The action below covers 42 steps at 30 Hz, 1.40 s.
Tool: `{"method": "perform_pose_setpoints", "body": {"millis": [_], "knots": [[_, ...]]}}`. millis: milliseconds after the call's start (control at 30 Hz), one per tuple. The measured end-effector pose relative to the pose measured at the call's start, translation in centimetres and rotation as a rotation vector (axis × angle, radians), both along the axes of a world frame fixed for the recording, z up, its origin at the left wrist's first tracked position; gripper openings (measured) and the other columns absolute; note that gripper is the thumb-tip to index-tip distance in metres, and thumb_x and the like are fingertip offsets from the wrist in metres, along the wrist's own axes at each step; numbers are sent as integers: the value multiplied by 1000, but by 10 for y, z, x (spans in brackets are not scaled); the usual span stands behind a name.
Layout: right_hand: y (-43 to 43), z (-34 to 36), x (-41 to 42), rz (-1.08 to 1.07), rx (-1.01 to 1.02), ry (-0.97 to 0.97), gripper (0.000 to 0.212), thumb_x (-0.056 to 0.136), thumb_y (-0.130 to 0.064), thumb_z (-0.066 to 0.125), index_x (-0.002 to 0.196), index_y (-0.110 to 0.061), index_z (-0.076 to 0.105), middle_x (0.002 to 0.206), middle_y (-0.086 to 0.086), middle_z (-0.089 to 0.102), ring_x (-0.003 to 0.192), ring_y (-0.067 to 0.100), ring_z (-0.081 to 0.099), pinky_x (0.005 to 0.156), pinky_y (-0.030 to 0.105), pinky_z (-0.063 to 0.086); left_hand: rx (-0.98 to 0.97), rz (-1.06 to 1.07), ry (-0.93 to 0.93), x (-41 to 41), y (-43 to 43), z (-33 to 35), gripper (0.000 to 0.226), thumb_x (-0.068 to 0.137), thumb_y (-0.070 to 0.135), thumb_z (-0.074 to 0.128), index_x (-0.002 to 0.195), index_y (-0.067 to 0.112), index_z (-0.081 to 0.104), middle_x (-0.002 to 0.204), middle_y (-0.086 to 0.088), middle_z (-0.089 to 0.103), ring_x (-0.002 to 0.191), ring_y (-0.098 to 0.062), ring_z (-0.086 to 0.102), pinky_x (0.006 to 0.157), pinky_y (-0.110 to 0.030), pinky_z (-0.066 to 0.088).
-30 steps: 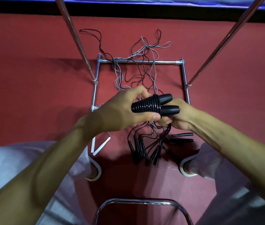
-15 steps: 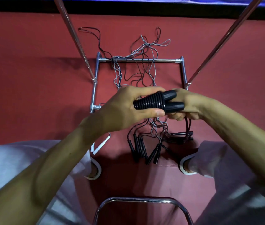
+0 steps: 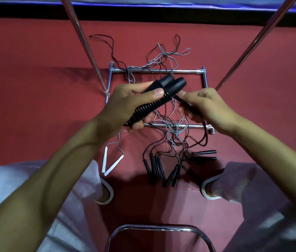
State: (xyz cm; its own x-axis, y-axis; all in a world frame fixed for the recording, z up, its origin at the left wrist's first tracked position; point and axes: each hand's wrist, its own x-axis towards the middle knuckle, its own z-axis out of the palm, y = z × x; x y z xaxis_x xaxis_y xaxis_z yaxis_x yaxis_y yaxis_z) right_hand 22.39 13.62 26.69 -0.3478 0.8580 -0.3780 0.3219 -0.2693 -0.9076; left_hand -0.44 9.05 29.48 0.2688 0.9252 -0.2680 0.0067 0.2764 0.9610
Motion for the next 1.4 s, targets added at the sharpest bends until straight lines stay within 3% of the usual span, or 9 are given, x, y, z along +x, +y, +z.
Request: {"method": "perform_pose_setpoints", "body": {"millis": [200,300,367,533,633,833,1033,1167,1400], "knots": [[-6,-14,11,17,829,-420,16,86,-21,81,85,-17,66,68,-8,63,56,-3,51,62,24,45,-318,-8,-96,-8,10,1,28,99,48,55,99,21,59,63,-5,50,36,-12,35,36,-17,27],[-6,-12,15,25,915,-450,18,89,-31,79,80,-16,74,66,-13,65,56,-7,54,60,22,43,-457,-44,-137,-13,16,2,29,95,54,52,94,25,56,61,0,47,33,-8,33,34,-16,23],[-4,-8,15,56,694,-330,26,93,-31,76,76,-10,75,60,-9,68,45,4,50,51,22,40,-469,-50,-133,-15,17,2,29,96,54,51,94,26,56,61,0,47,33,-7,33,34,-16,23],[5,7,14,130,-412,126,34,91,-29,64,88,3,74,65,9,67,33,6,31,40,21,20,-444,-43,-75,-15,16,-3,32,94,54,56,92,23,56,62,-2,48,35,-9,34,35,-16,23],[7,9,16,142,-493,146,33,93,-30,58,86,-1,71,58,3,51,40,5,29,41,18,20,-401,-21,-50,-14,15,-6,36,91,55,62,94,19,56,65,-5,50,36,-12,36,35,-17,27],[0,4,9,91,-61,-66,39,107,-25,51,72,-9,61,50,-5,32,43,9,22,39,19,16,-175,53,57,-8,9,-8,35,96,42,65,108,9,69,64,-11,52,39,-16,38,41,-19,25],[-10,3,6,253,525,-447,29,103,-32,59,81,-14,66,45,-10,43,44,9,32,47,21,28,-61,102,196,-4,10,-12,21,94,40,70,112,31,76,59,-13,54,40,-18,41,45,-23,29],[-7,1,3,153,36,-106,42,109,-24,47,72,-8,58,47,-8,37,41,8,32,40,18,25,100,158,342,6,9,-23,26,91,32,76,117,34,74,51,2,55,35,-12,43,38,-20,33],[-7,-8,-2,-87,-761,295,33,105,-28,40,74,-20,48,61,-9,26,42,2,21,41,17,7,444,91,891,20,5,-42,37,85,59,63,112,35,60,76,5,67,76,-27,64,69,-41,55]]}}
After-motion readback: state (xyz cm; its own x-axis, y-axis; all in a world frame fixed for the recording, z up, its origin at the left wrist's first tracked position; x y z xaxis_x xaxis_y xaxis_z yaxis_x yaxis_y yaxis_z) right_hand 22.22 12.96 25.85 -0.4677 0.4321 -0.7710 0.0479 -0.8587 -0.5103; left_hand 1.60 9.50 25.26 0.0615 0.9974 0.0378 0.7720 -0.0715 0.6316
